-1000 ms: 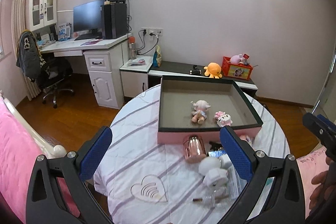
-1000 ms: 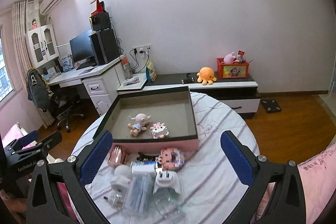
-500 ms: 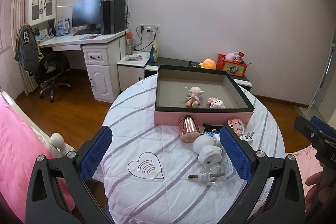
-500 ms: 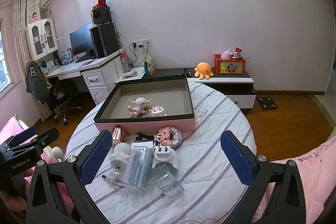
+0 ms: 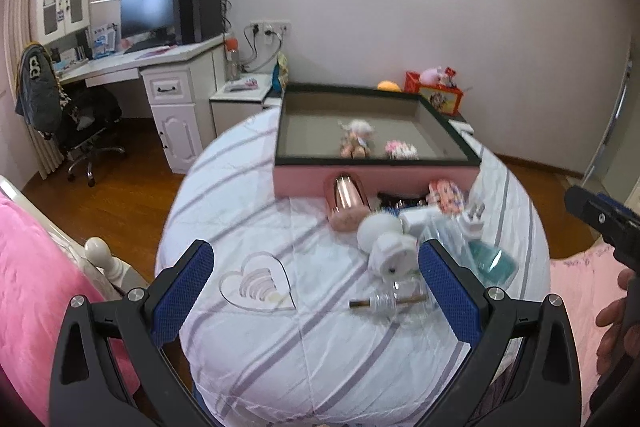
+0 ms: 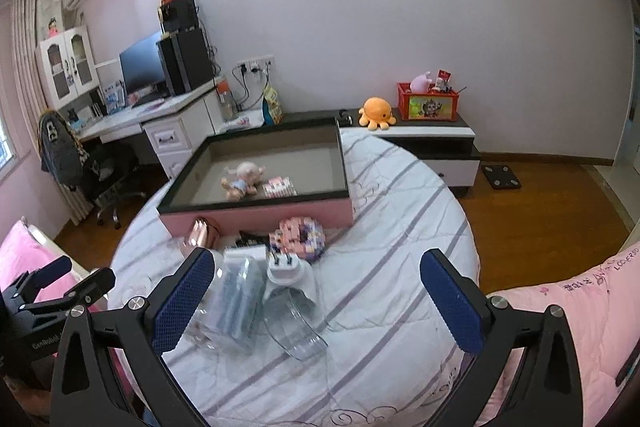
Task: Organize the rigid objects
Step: 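Withdraw both open grippers from the box back toward the remaining items, then grasp the glass bottle with the left gripper while the right gripper grasps the clear cup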
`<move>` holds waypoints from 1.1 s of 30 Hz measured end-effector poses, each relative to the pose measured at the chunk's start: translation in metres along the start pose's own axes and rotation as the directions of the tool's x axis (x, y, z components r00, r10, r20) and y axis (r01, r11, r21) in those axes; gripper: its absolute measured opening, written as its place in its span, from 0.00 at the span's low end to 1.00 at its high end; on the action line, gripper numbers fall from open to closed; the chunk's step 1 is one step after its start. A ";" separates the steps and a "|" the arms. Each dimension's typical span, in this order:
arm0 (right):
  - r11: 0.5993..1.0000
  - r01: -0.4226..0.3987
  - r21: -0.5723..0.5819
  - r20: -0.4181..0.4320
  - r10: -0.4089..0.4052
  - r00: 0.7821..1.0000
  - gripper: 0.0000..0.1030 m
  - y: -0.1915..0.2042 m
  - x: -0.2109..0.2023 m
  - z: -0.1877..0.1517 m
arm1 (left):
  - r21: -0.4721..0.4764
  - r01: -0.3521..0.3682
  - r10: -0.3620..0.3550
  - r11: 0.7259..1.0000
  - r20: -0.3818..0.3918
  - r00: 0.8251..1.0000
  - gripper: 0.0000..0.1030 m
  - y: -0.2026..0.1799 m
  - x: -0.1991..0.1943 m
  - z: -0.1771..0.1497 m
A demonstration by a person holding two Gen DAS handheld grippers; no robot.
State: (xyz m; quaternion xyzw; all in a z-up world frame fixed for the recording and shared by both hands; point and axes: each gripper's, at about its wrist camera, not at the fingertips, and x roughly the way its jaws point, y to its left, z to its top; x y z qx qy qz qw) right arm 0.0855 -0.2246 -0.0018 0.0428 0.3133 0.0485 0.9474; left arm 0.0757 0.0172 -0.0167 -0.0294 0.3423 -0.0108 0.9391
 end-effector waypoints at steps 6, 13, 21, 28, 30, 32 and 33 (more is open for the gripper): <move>1.000 0.013 -0.019 -0.120 -0.015 0.993 1.00 -0.005 0.028 -0.031 | 0.009 0.006 -0.005 1.000 -0.078 0.997 1.00 -0.014 0.025 -0.029; 0.999 0.004 -0.043 -0.191 -0.012 0.982 1.00 -0.011 0.054 -0.047 | 0.066 -0.008 0.016 0.998 -0.122 0.992 1.00 -0.034 0.051 -0.042; 0.998 -0.047 -0.038 -0.231 0.037 0.972 1.00 -0.014 0.070 -0.052 | 0.072 0.045 -0.032 0.996 -0.165 0.986 1.00 -0.048 0.069 -0.046; 0.996 -0.062 -0.071 -0.259 0.041 0.965 1.00 -0.006 0.084 -0.057 | 0.084 0.035 -0.016 0.996 -0.221 0.975 0.99 -0.059 0.097 -0.058; 0.995 -0.068 -0.068 -0.261 0.048 0.964 1.00 -0.005 0.089 -0.060 | 0.077 0.041 -0.024 0.996 -0.207 0.978 0.96 -0.058 0.095 -0.058; 0.994 -0.082 -0.067 -0.271 0.061 0.961 0.94 -0.004 0.094 -0.062 | 0.066 0.055 -0.041 0.996 -0.205 0.978 0.89 -0.055 0.095 -0.055; 0.994 -0.092 -0.067 -0.277 0.070 0.958 0.91 -0.003 0.096 -0.063 | 0.068 0.057 -0.042 0.996 -0.205 0.978 0.82 -0.054 0.094 -0.054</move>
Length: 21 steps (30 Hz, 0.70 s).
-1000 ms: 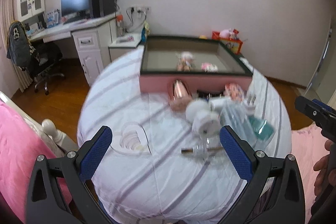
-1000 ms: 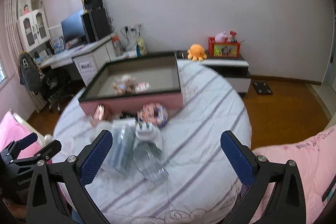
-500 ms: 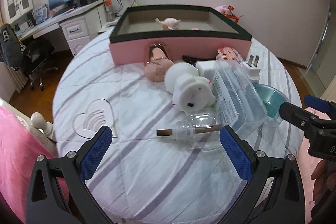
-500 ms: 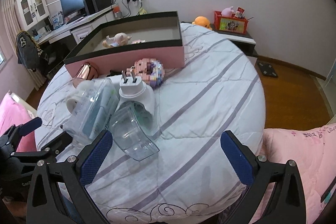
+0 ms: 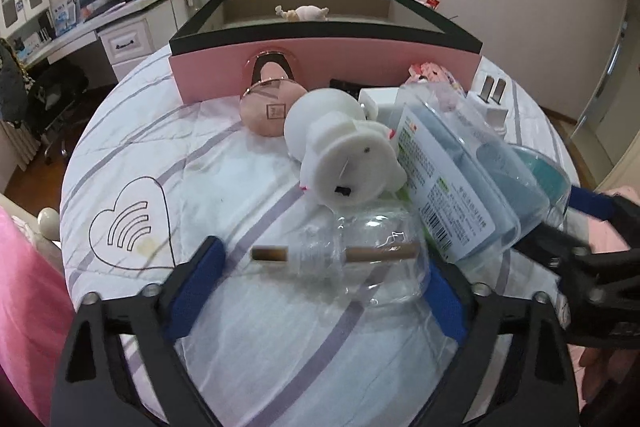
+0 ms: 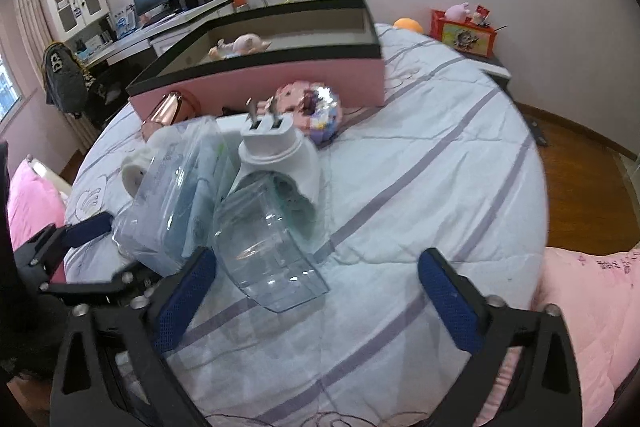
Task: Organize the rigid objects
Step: 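Grasp the glass bottle with the left gripper while the right gripper grasps the clear cup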
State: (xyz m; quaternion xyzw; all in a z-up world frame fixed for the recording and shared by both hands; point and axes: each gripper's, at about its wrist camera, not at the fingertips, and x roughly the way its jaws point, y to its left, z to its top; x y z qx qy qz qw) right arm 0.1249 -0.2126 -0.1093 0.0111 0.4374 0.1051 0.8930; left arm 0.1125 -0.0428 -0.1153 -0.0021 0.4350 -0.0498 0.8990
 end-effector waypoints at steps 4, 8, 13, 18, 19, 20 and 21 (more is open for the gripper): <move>1.000 -0.025 -0.017 -0.003 0.025 1.000 0.61 0.007 0.005 0.000 | 0.007 0.009 -0.009 1.000 -0.001 1.000 0.73 0.004 0.000 0.002; 0.998 -0.060 -0.023 -0.001 0.060 0.998 0.44 0.012 0.004 -0.002 | 0.003 0.016 -0.016 1.000 0.006 1.000 0.73 0.007 -0.004 0.001; 0.997 -0.082 -0.010 0.021 0.082 0.996 0.39 0.010 -0.009 -0.002 | -0.003 0.009 -0.009 1.000 0.012 1.000 0.73 0.010 -0.008 0.003; 0.997 -0.078 -0.014 0.042 0.078 0.996 0.37 0.011 -0.020 0.003 | -0.012 0.005 -0.004 1.000 0.029 1.000 0.73 0.015 -0.018 0.004; 0.997 -0.080 -0.012 0.042 0.081 0.996 0.37 0.011 -0.020 0.004 | -0.014 0.005 -0.004 1.000 0.031 1.000 0.73 0.016 -0.019 0.005; 0.996 -0.084 -0.006 0.040 0.084 0.996 0.37 0.011 -0.019 0.003 | -0.017 0.006 -0.005 1.000 0.033 0.999 0.73 0.017 -0.021 0.005; 0.996 -0.087 -0.002 0.039 0.087 0.995 0.37 0.010 -0.019 0.003 | -0.019 0.005 -0.005 1.000 0.035 0.999 0.73 0.018 -0.022 0.005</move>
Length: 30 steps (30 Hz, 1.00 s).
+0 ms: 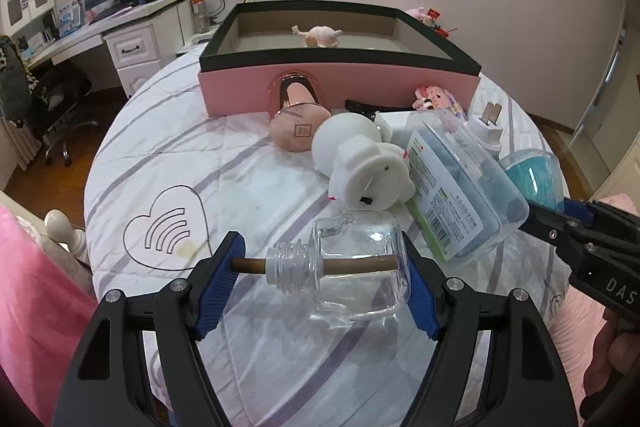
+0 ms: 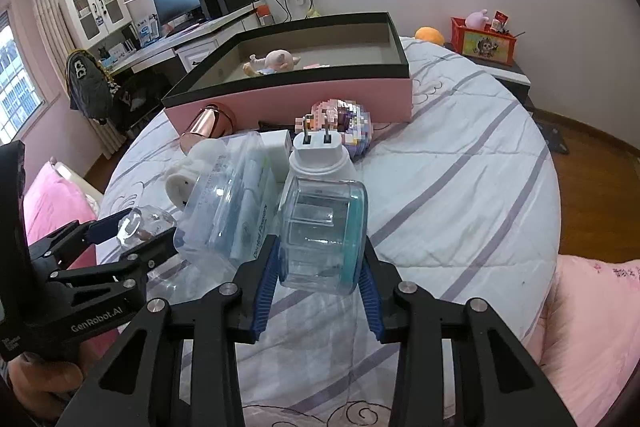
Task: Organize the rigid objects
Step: 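Grasp the glass bottle with the left gripper while the right gripper grasps the clear cup, then carry the bottle with the left gripper while the right gripper carries the cup into the box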
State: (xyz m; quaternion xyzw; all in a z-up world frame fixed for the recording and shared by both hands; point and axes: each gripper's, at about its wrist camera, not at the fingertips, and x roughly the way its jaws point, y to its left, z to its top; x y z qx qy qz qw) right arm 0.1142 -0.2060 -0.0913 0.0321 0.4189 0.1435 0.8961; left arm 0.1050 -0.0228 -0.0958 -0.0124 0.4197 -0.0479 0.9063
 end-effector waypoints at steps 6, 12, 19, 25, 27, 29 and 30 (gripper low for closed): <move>1.000 -0.005 0.030 -0.015 0.005 1.000 0.38 -0.004 0.007 0.000 | 0.000 -0.001 0.001 1.000 -0.003 1.000 0.73 0.002 0.000 0.000; 0.996 -0.031 0.078 -0.032 0.034 0.999 0.38 -0.010 0.021 0.001 | 0.003 -0.004 0.004 1.000 -0.005 1.000 0.73 -0.001 0.001 -0.002; 0.997 -0.040 0.068 -0.018 0.041 0.999 0.37 -0.008 0.014 0.002 | 0.007 -0.009 0.009 1.000 0.011 1.000 0.73 0.000 -0.004 0.001; 0.998 -0.036 0.044 0.057 0.033 0.998 0.37 -0.005 -0.020 0.017 | 0.010 -0.005 0.004 1.000 0.045 0.999 0.73 0.003 -0.018 0.015; 0.999 -0.033 0.031 0.081 0.031 0.996 0.37 -0.003 -0.028 0.025 | 0.013 -0.008 0.008 1.000 0.062 0.998 0.73 0.005 -0.023 0.024; 0.999 -0.033 0.022 0.100 0.031 0.994 0.37 -0.003 -0.033 0.034 | 0.015 -0.013 0.012 1.000 0.085 0.996 0.73 0.008 -0.030 0.037; 0.999 -0.033 0.014 0.112 0.031 0.993 0.37 -0.002 -0.035 0.041 | 0.015 -0.016 0.015 1.000 0.099 0.995 0.73 0.009 -0.033 0.043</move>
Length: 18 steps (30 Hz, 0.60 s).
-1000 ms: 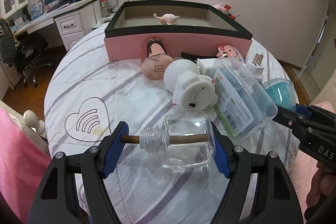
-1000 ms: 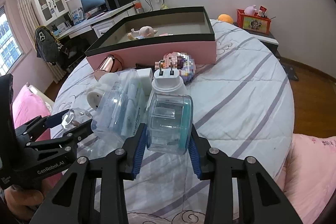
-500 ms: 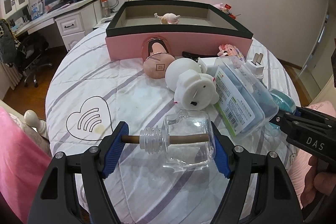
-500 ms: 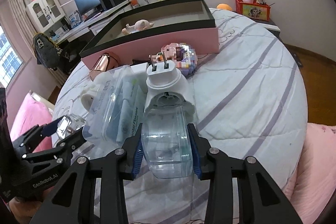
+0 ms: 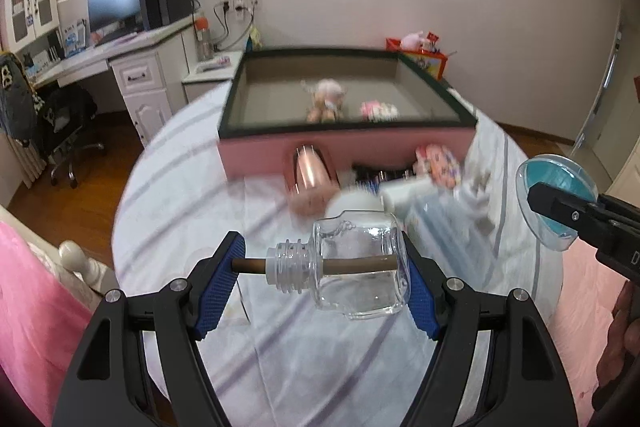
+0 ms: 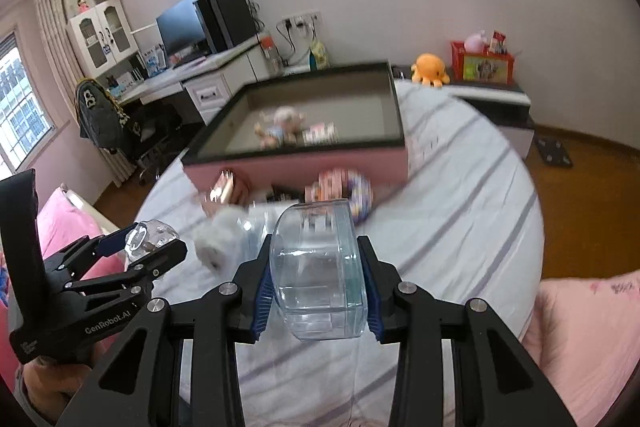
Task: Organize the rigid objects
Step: 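Carry the bottle with the left gripper while the right gripper carries the cup into the box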
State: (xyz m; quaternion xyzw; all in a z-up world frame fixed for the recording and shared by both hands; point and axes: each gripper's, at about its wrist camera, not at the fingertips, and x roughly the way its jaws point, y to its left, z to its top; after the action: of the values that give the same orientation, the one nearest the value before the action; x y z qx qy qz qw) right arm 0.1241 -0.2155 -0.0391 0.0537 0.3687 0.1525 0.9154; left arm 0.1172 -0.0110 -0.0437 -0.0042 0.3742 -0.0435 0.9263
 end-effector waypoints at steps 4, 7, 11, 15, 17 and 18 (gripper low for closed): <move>0.999 0.002 -0.042 0.035 -0.001 0.999 0.37 0.005 0.001 0.027 | 0.004 -0.019 0.019 1.000 0.057 0.998 0.73 0.009 -0.006 0.033; 0.998 -0.004 -0.067 0.054 0.008 0.998 0.37 0.008 0.008 0.052 | 0.007 -0.031 0.030 1.000 0.090 0.996 0.73 0.014 -0.004 0.059; 0.996 -0.007 -0.086 0.065 0.013 0.998 0.37 0.009 0.027 0.085 | 0.003 -0.046 0.045 0.999 0.110 0.993 0.73 0.025 0.011 0.094; 0.996 -0.013 -0.090 0.059 0.018 0.998 0.37 0.007 0.057 0.120 | 0.003 -0.063 0.062 0.998 0.112 0.992 0.73 0.035 0.036 0.128; 0.995 -0.013 -0.096 0.048 0.018 0.999 0.37 0.006 0.073 0.135 | 0.009 -0.071 0.070 0.997 0.101 0.992 0.73 0.038 0.055 0.146; 0.995 -0.010 -0.098 0.037 0.013 0.999 0.37 0.005 0.085 0.144 | 0.008 -0.072 0.071 0.997 0.095 0.993 0.73 0.039 0.063 0.151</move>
State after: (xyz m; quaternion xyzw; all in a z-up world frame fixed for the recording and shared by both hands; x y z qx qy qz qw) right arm 0.2807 -0.1816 0.0098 0.0136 0.3433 0.1746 0.9227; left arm 0.2704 0.0183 0.0201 0.0124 0.3296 -0.0121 0.9440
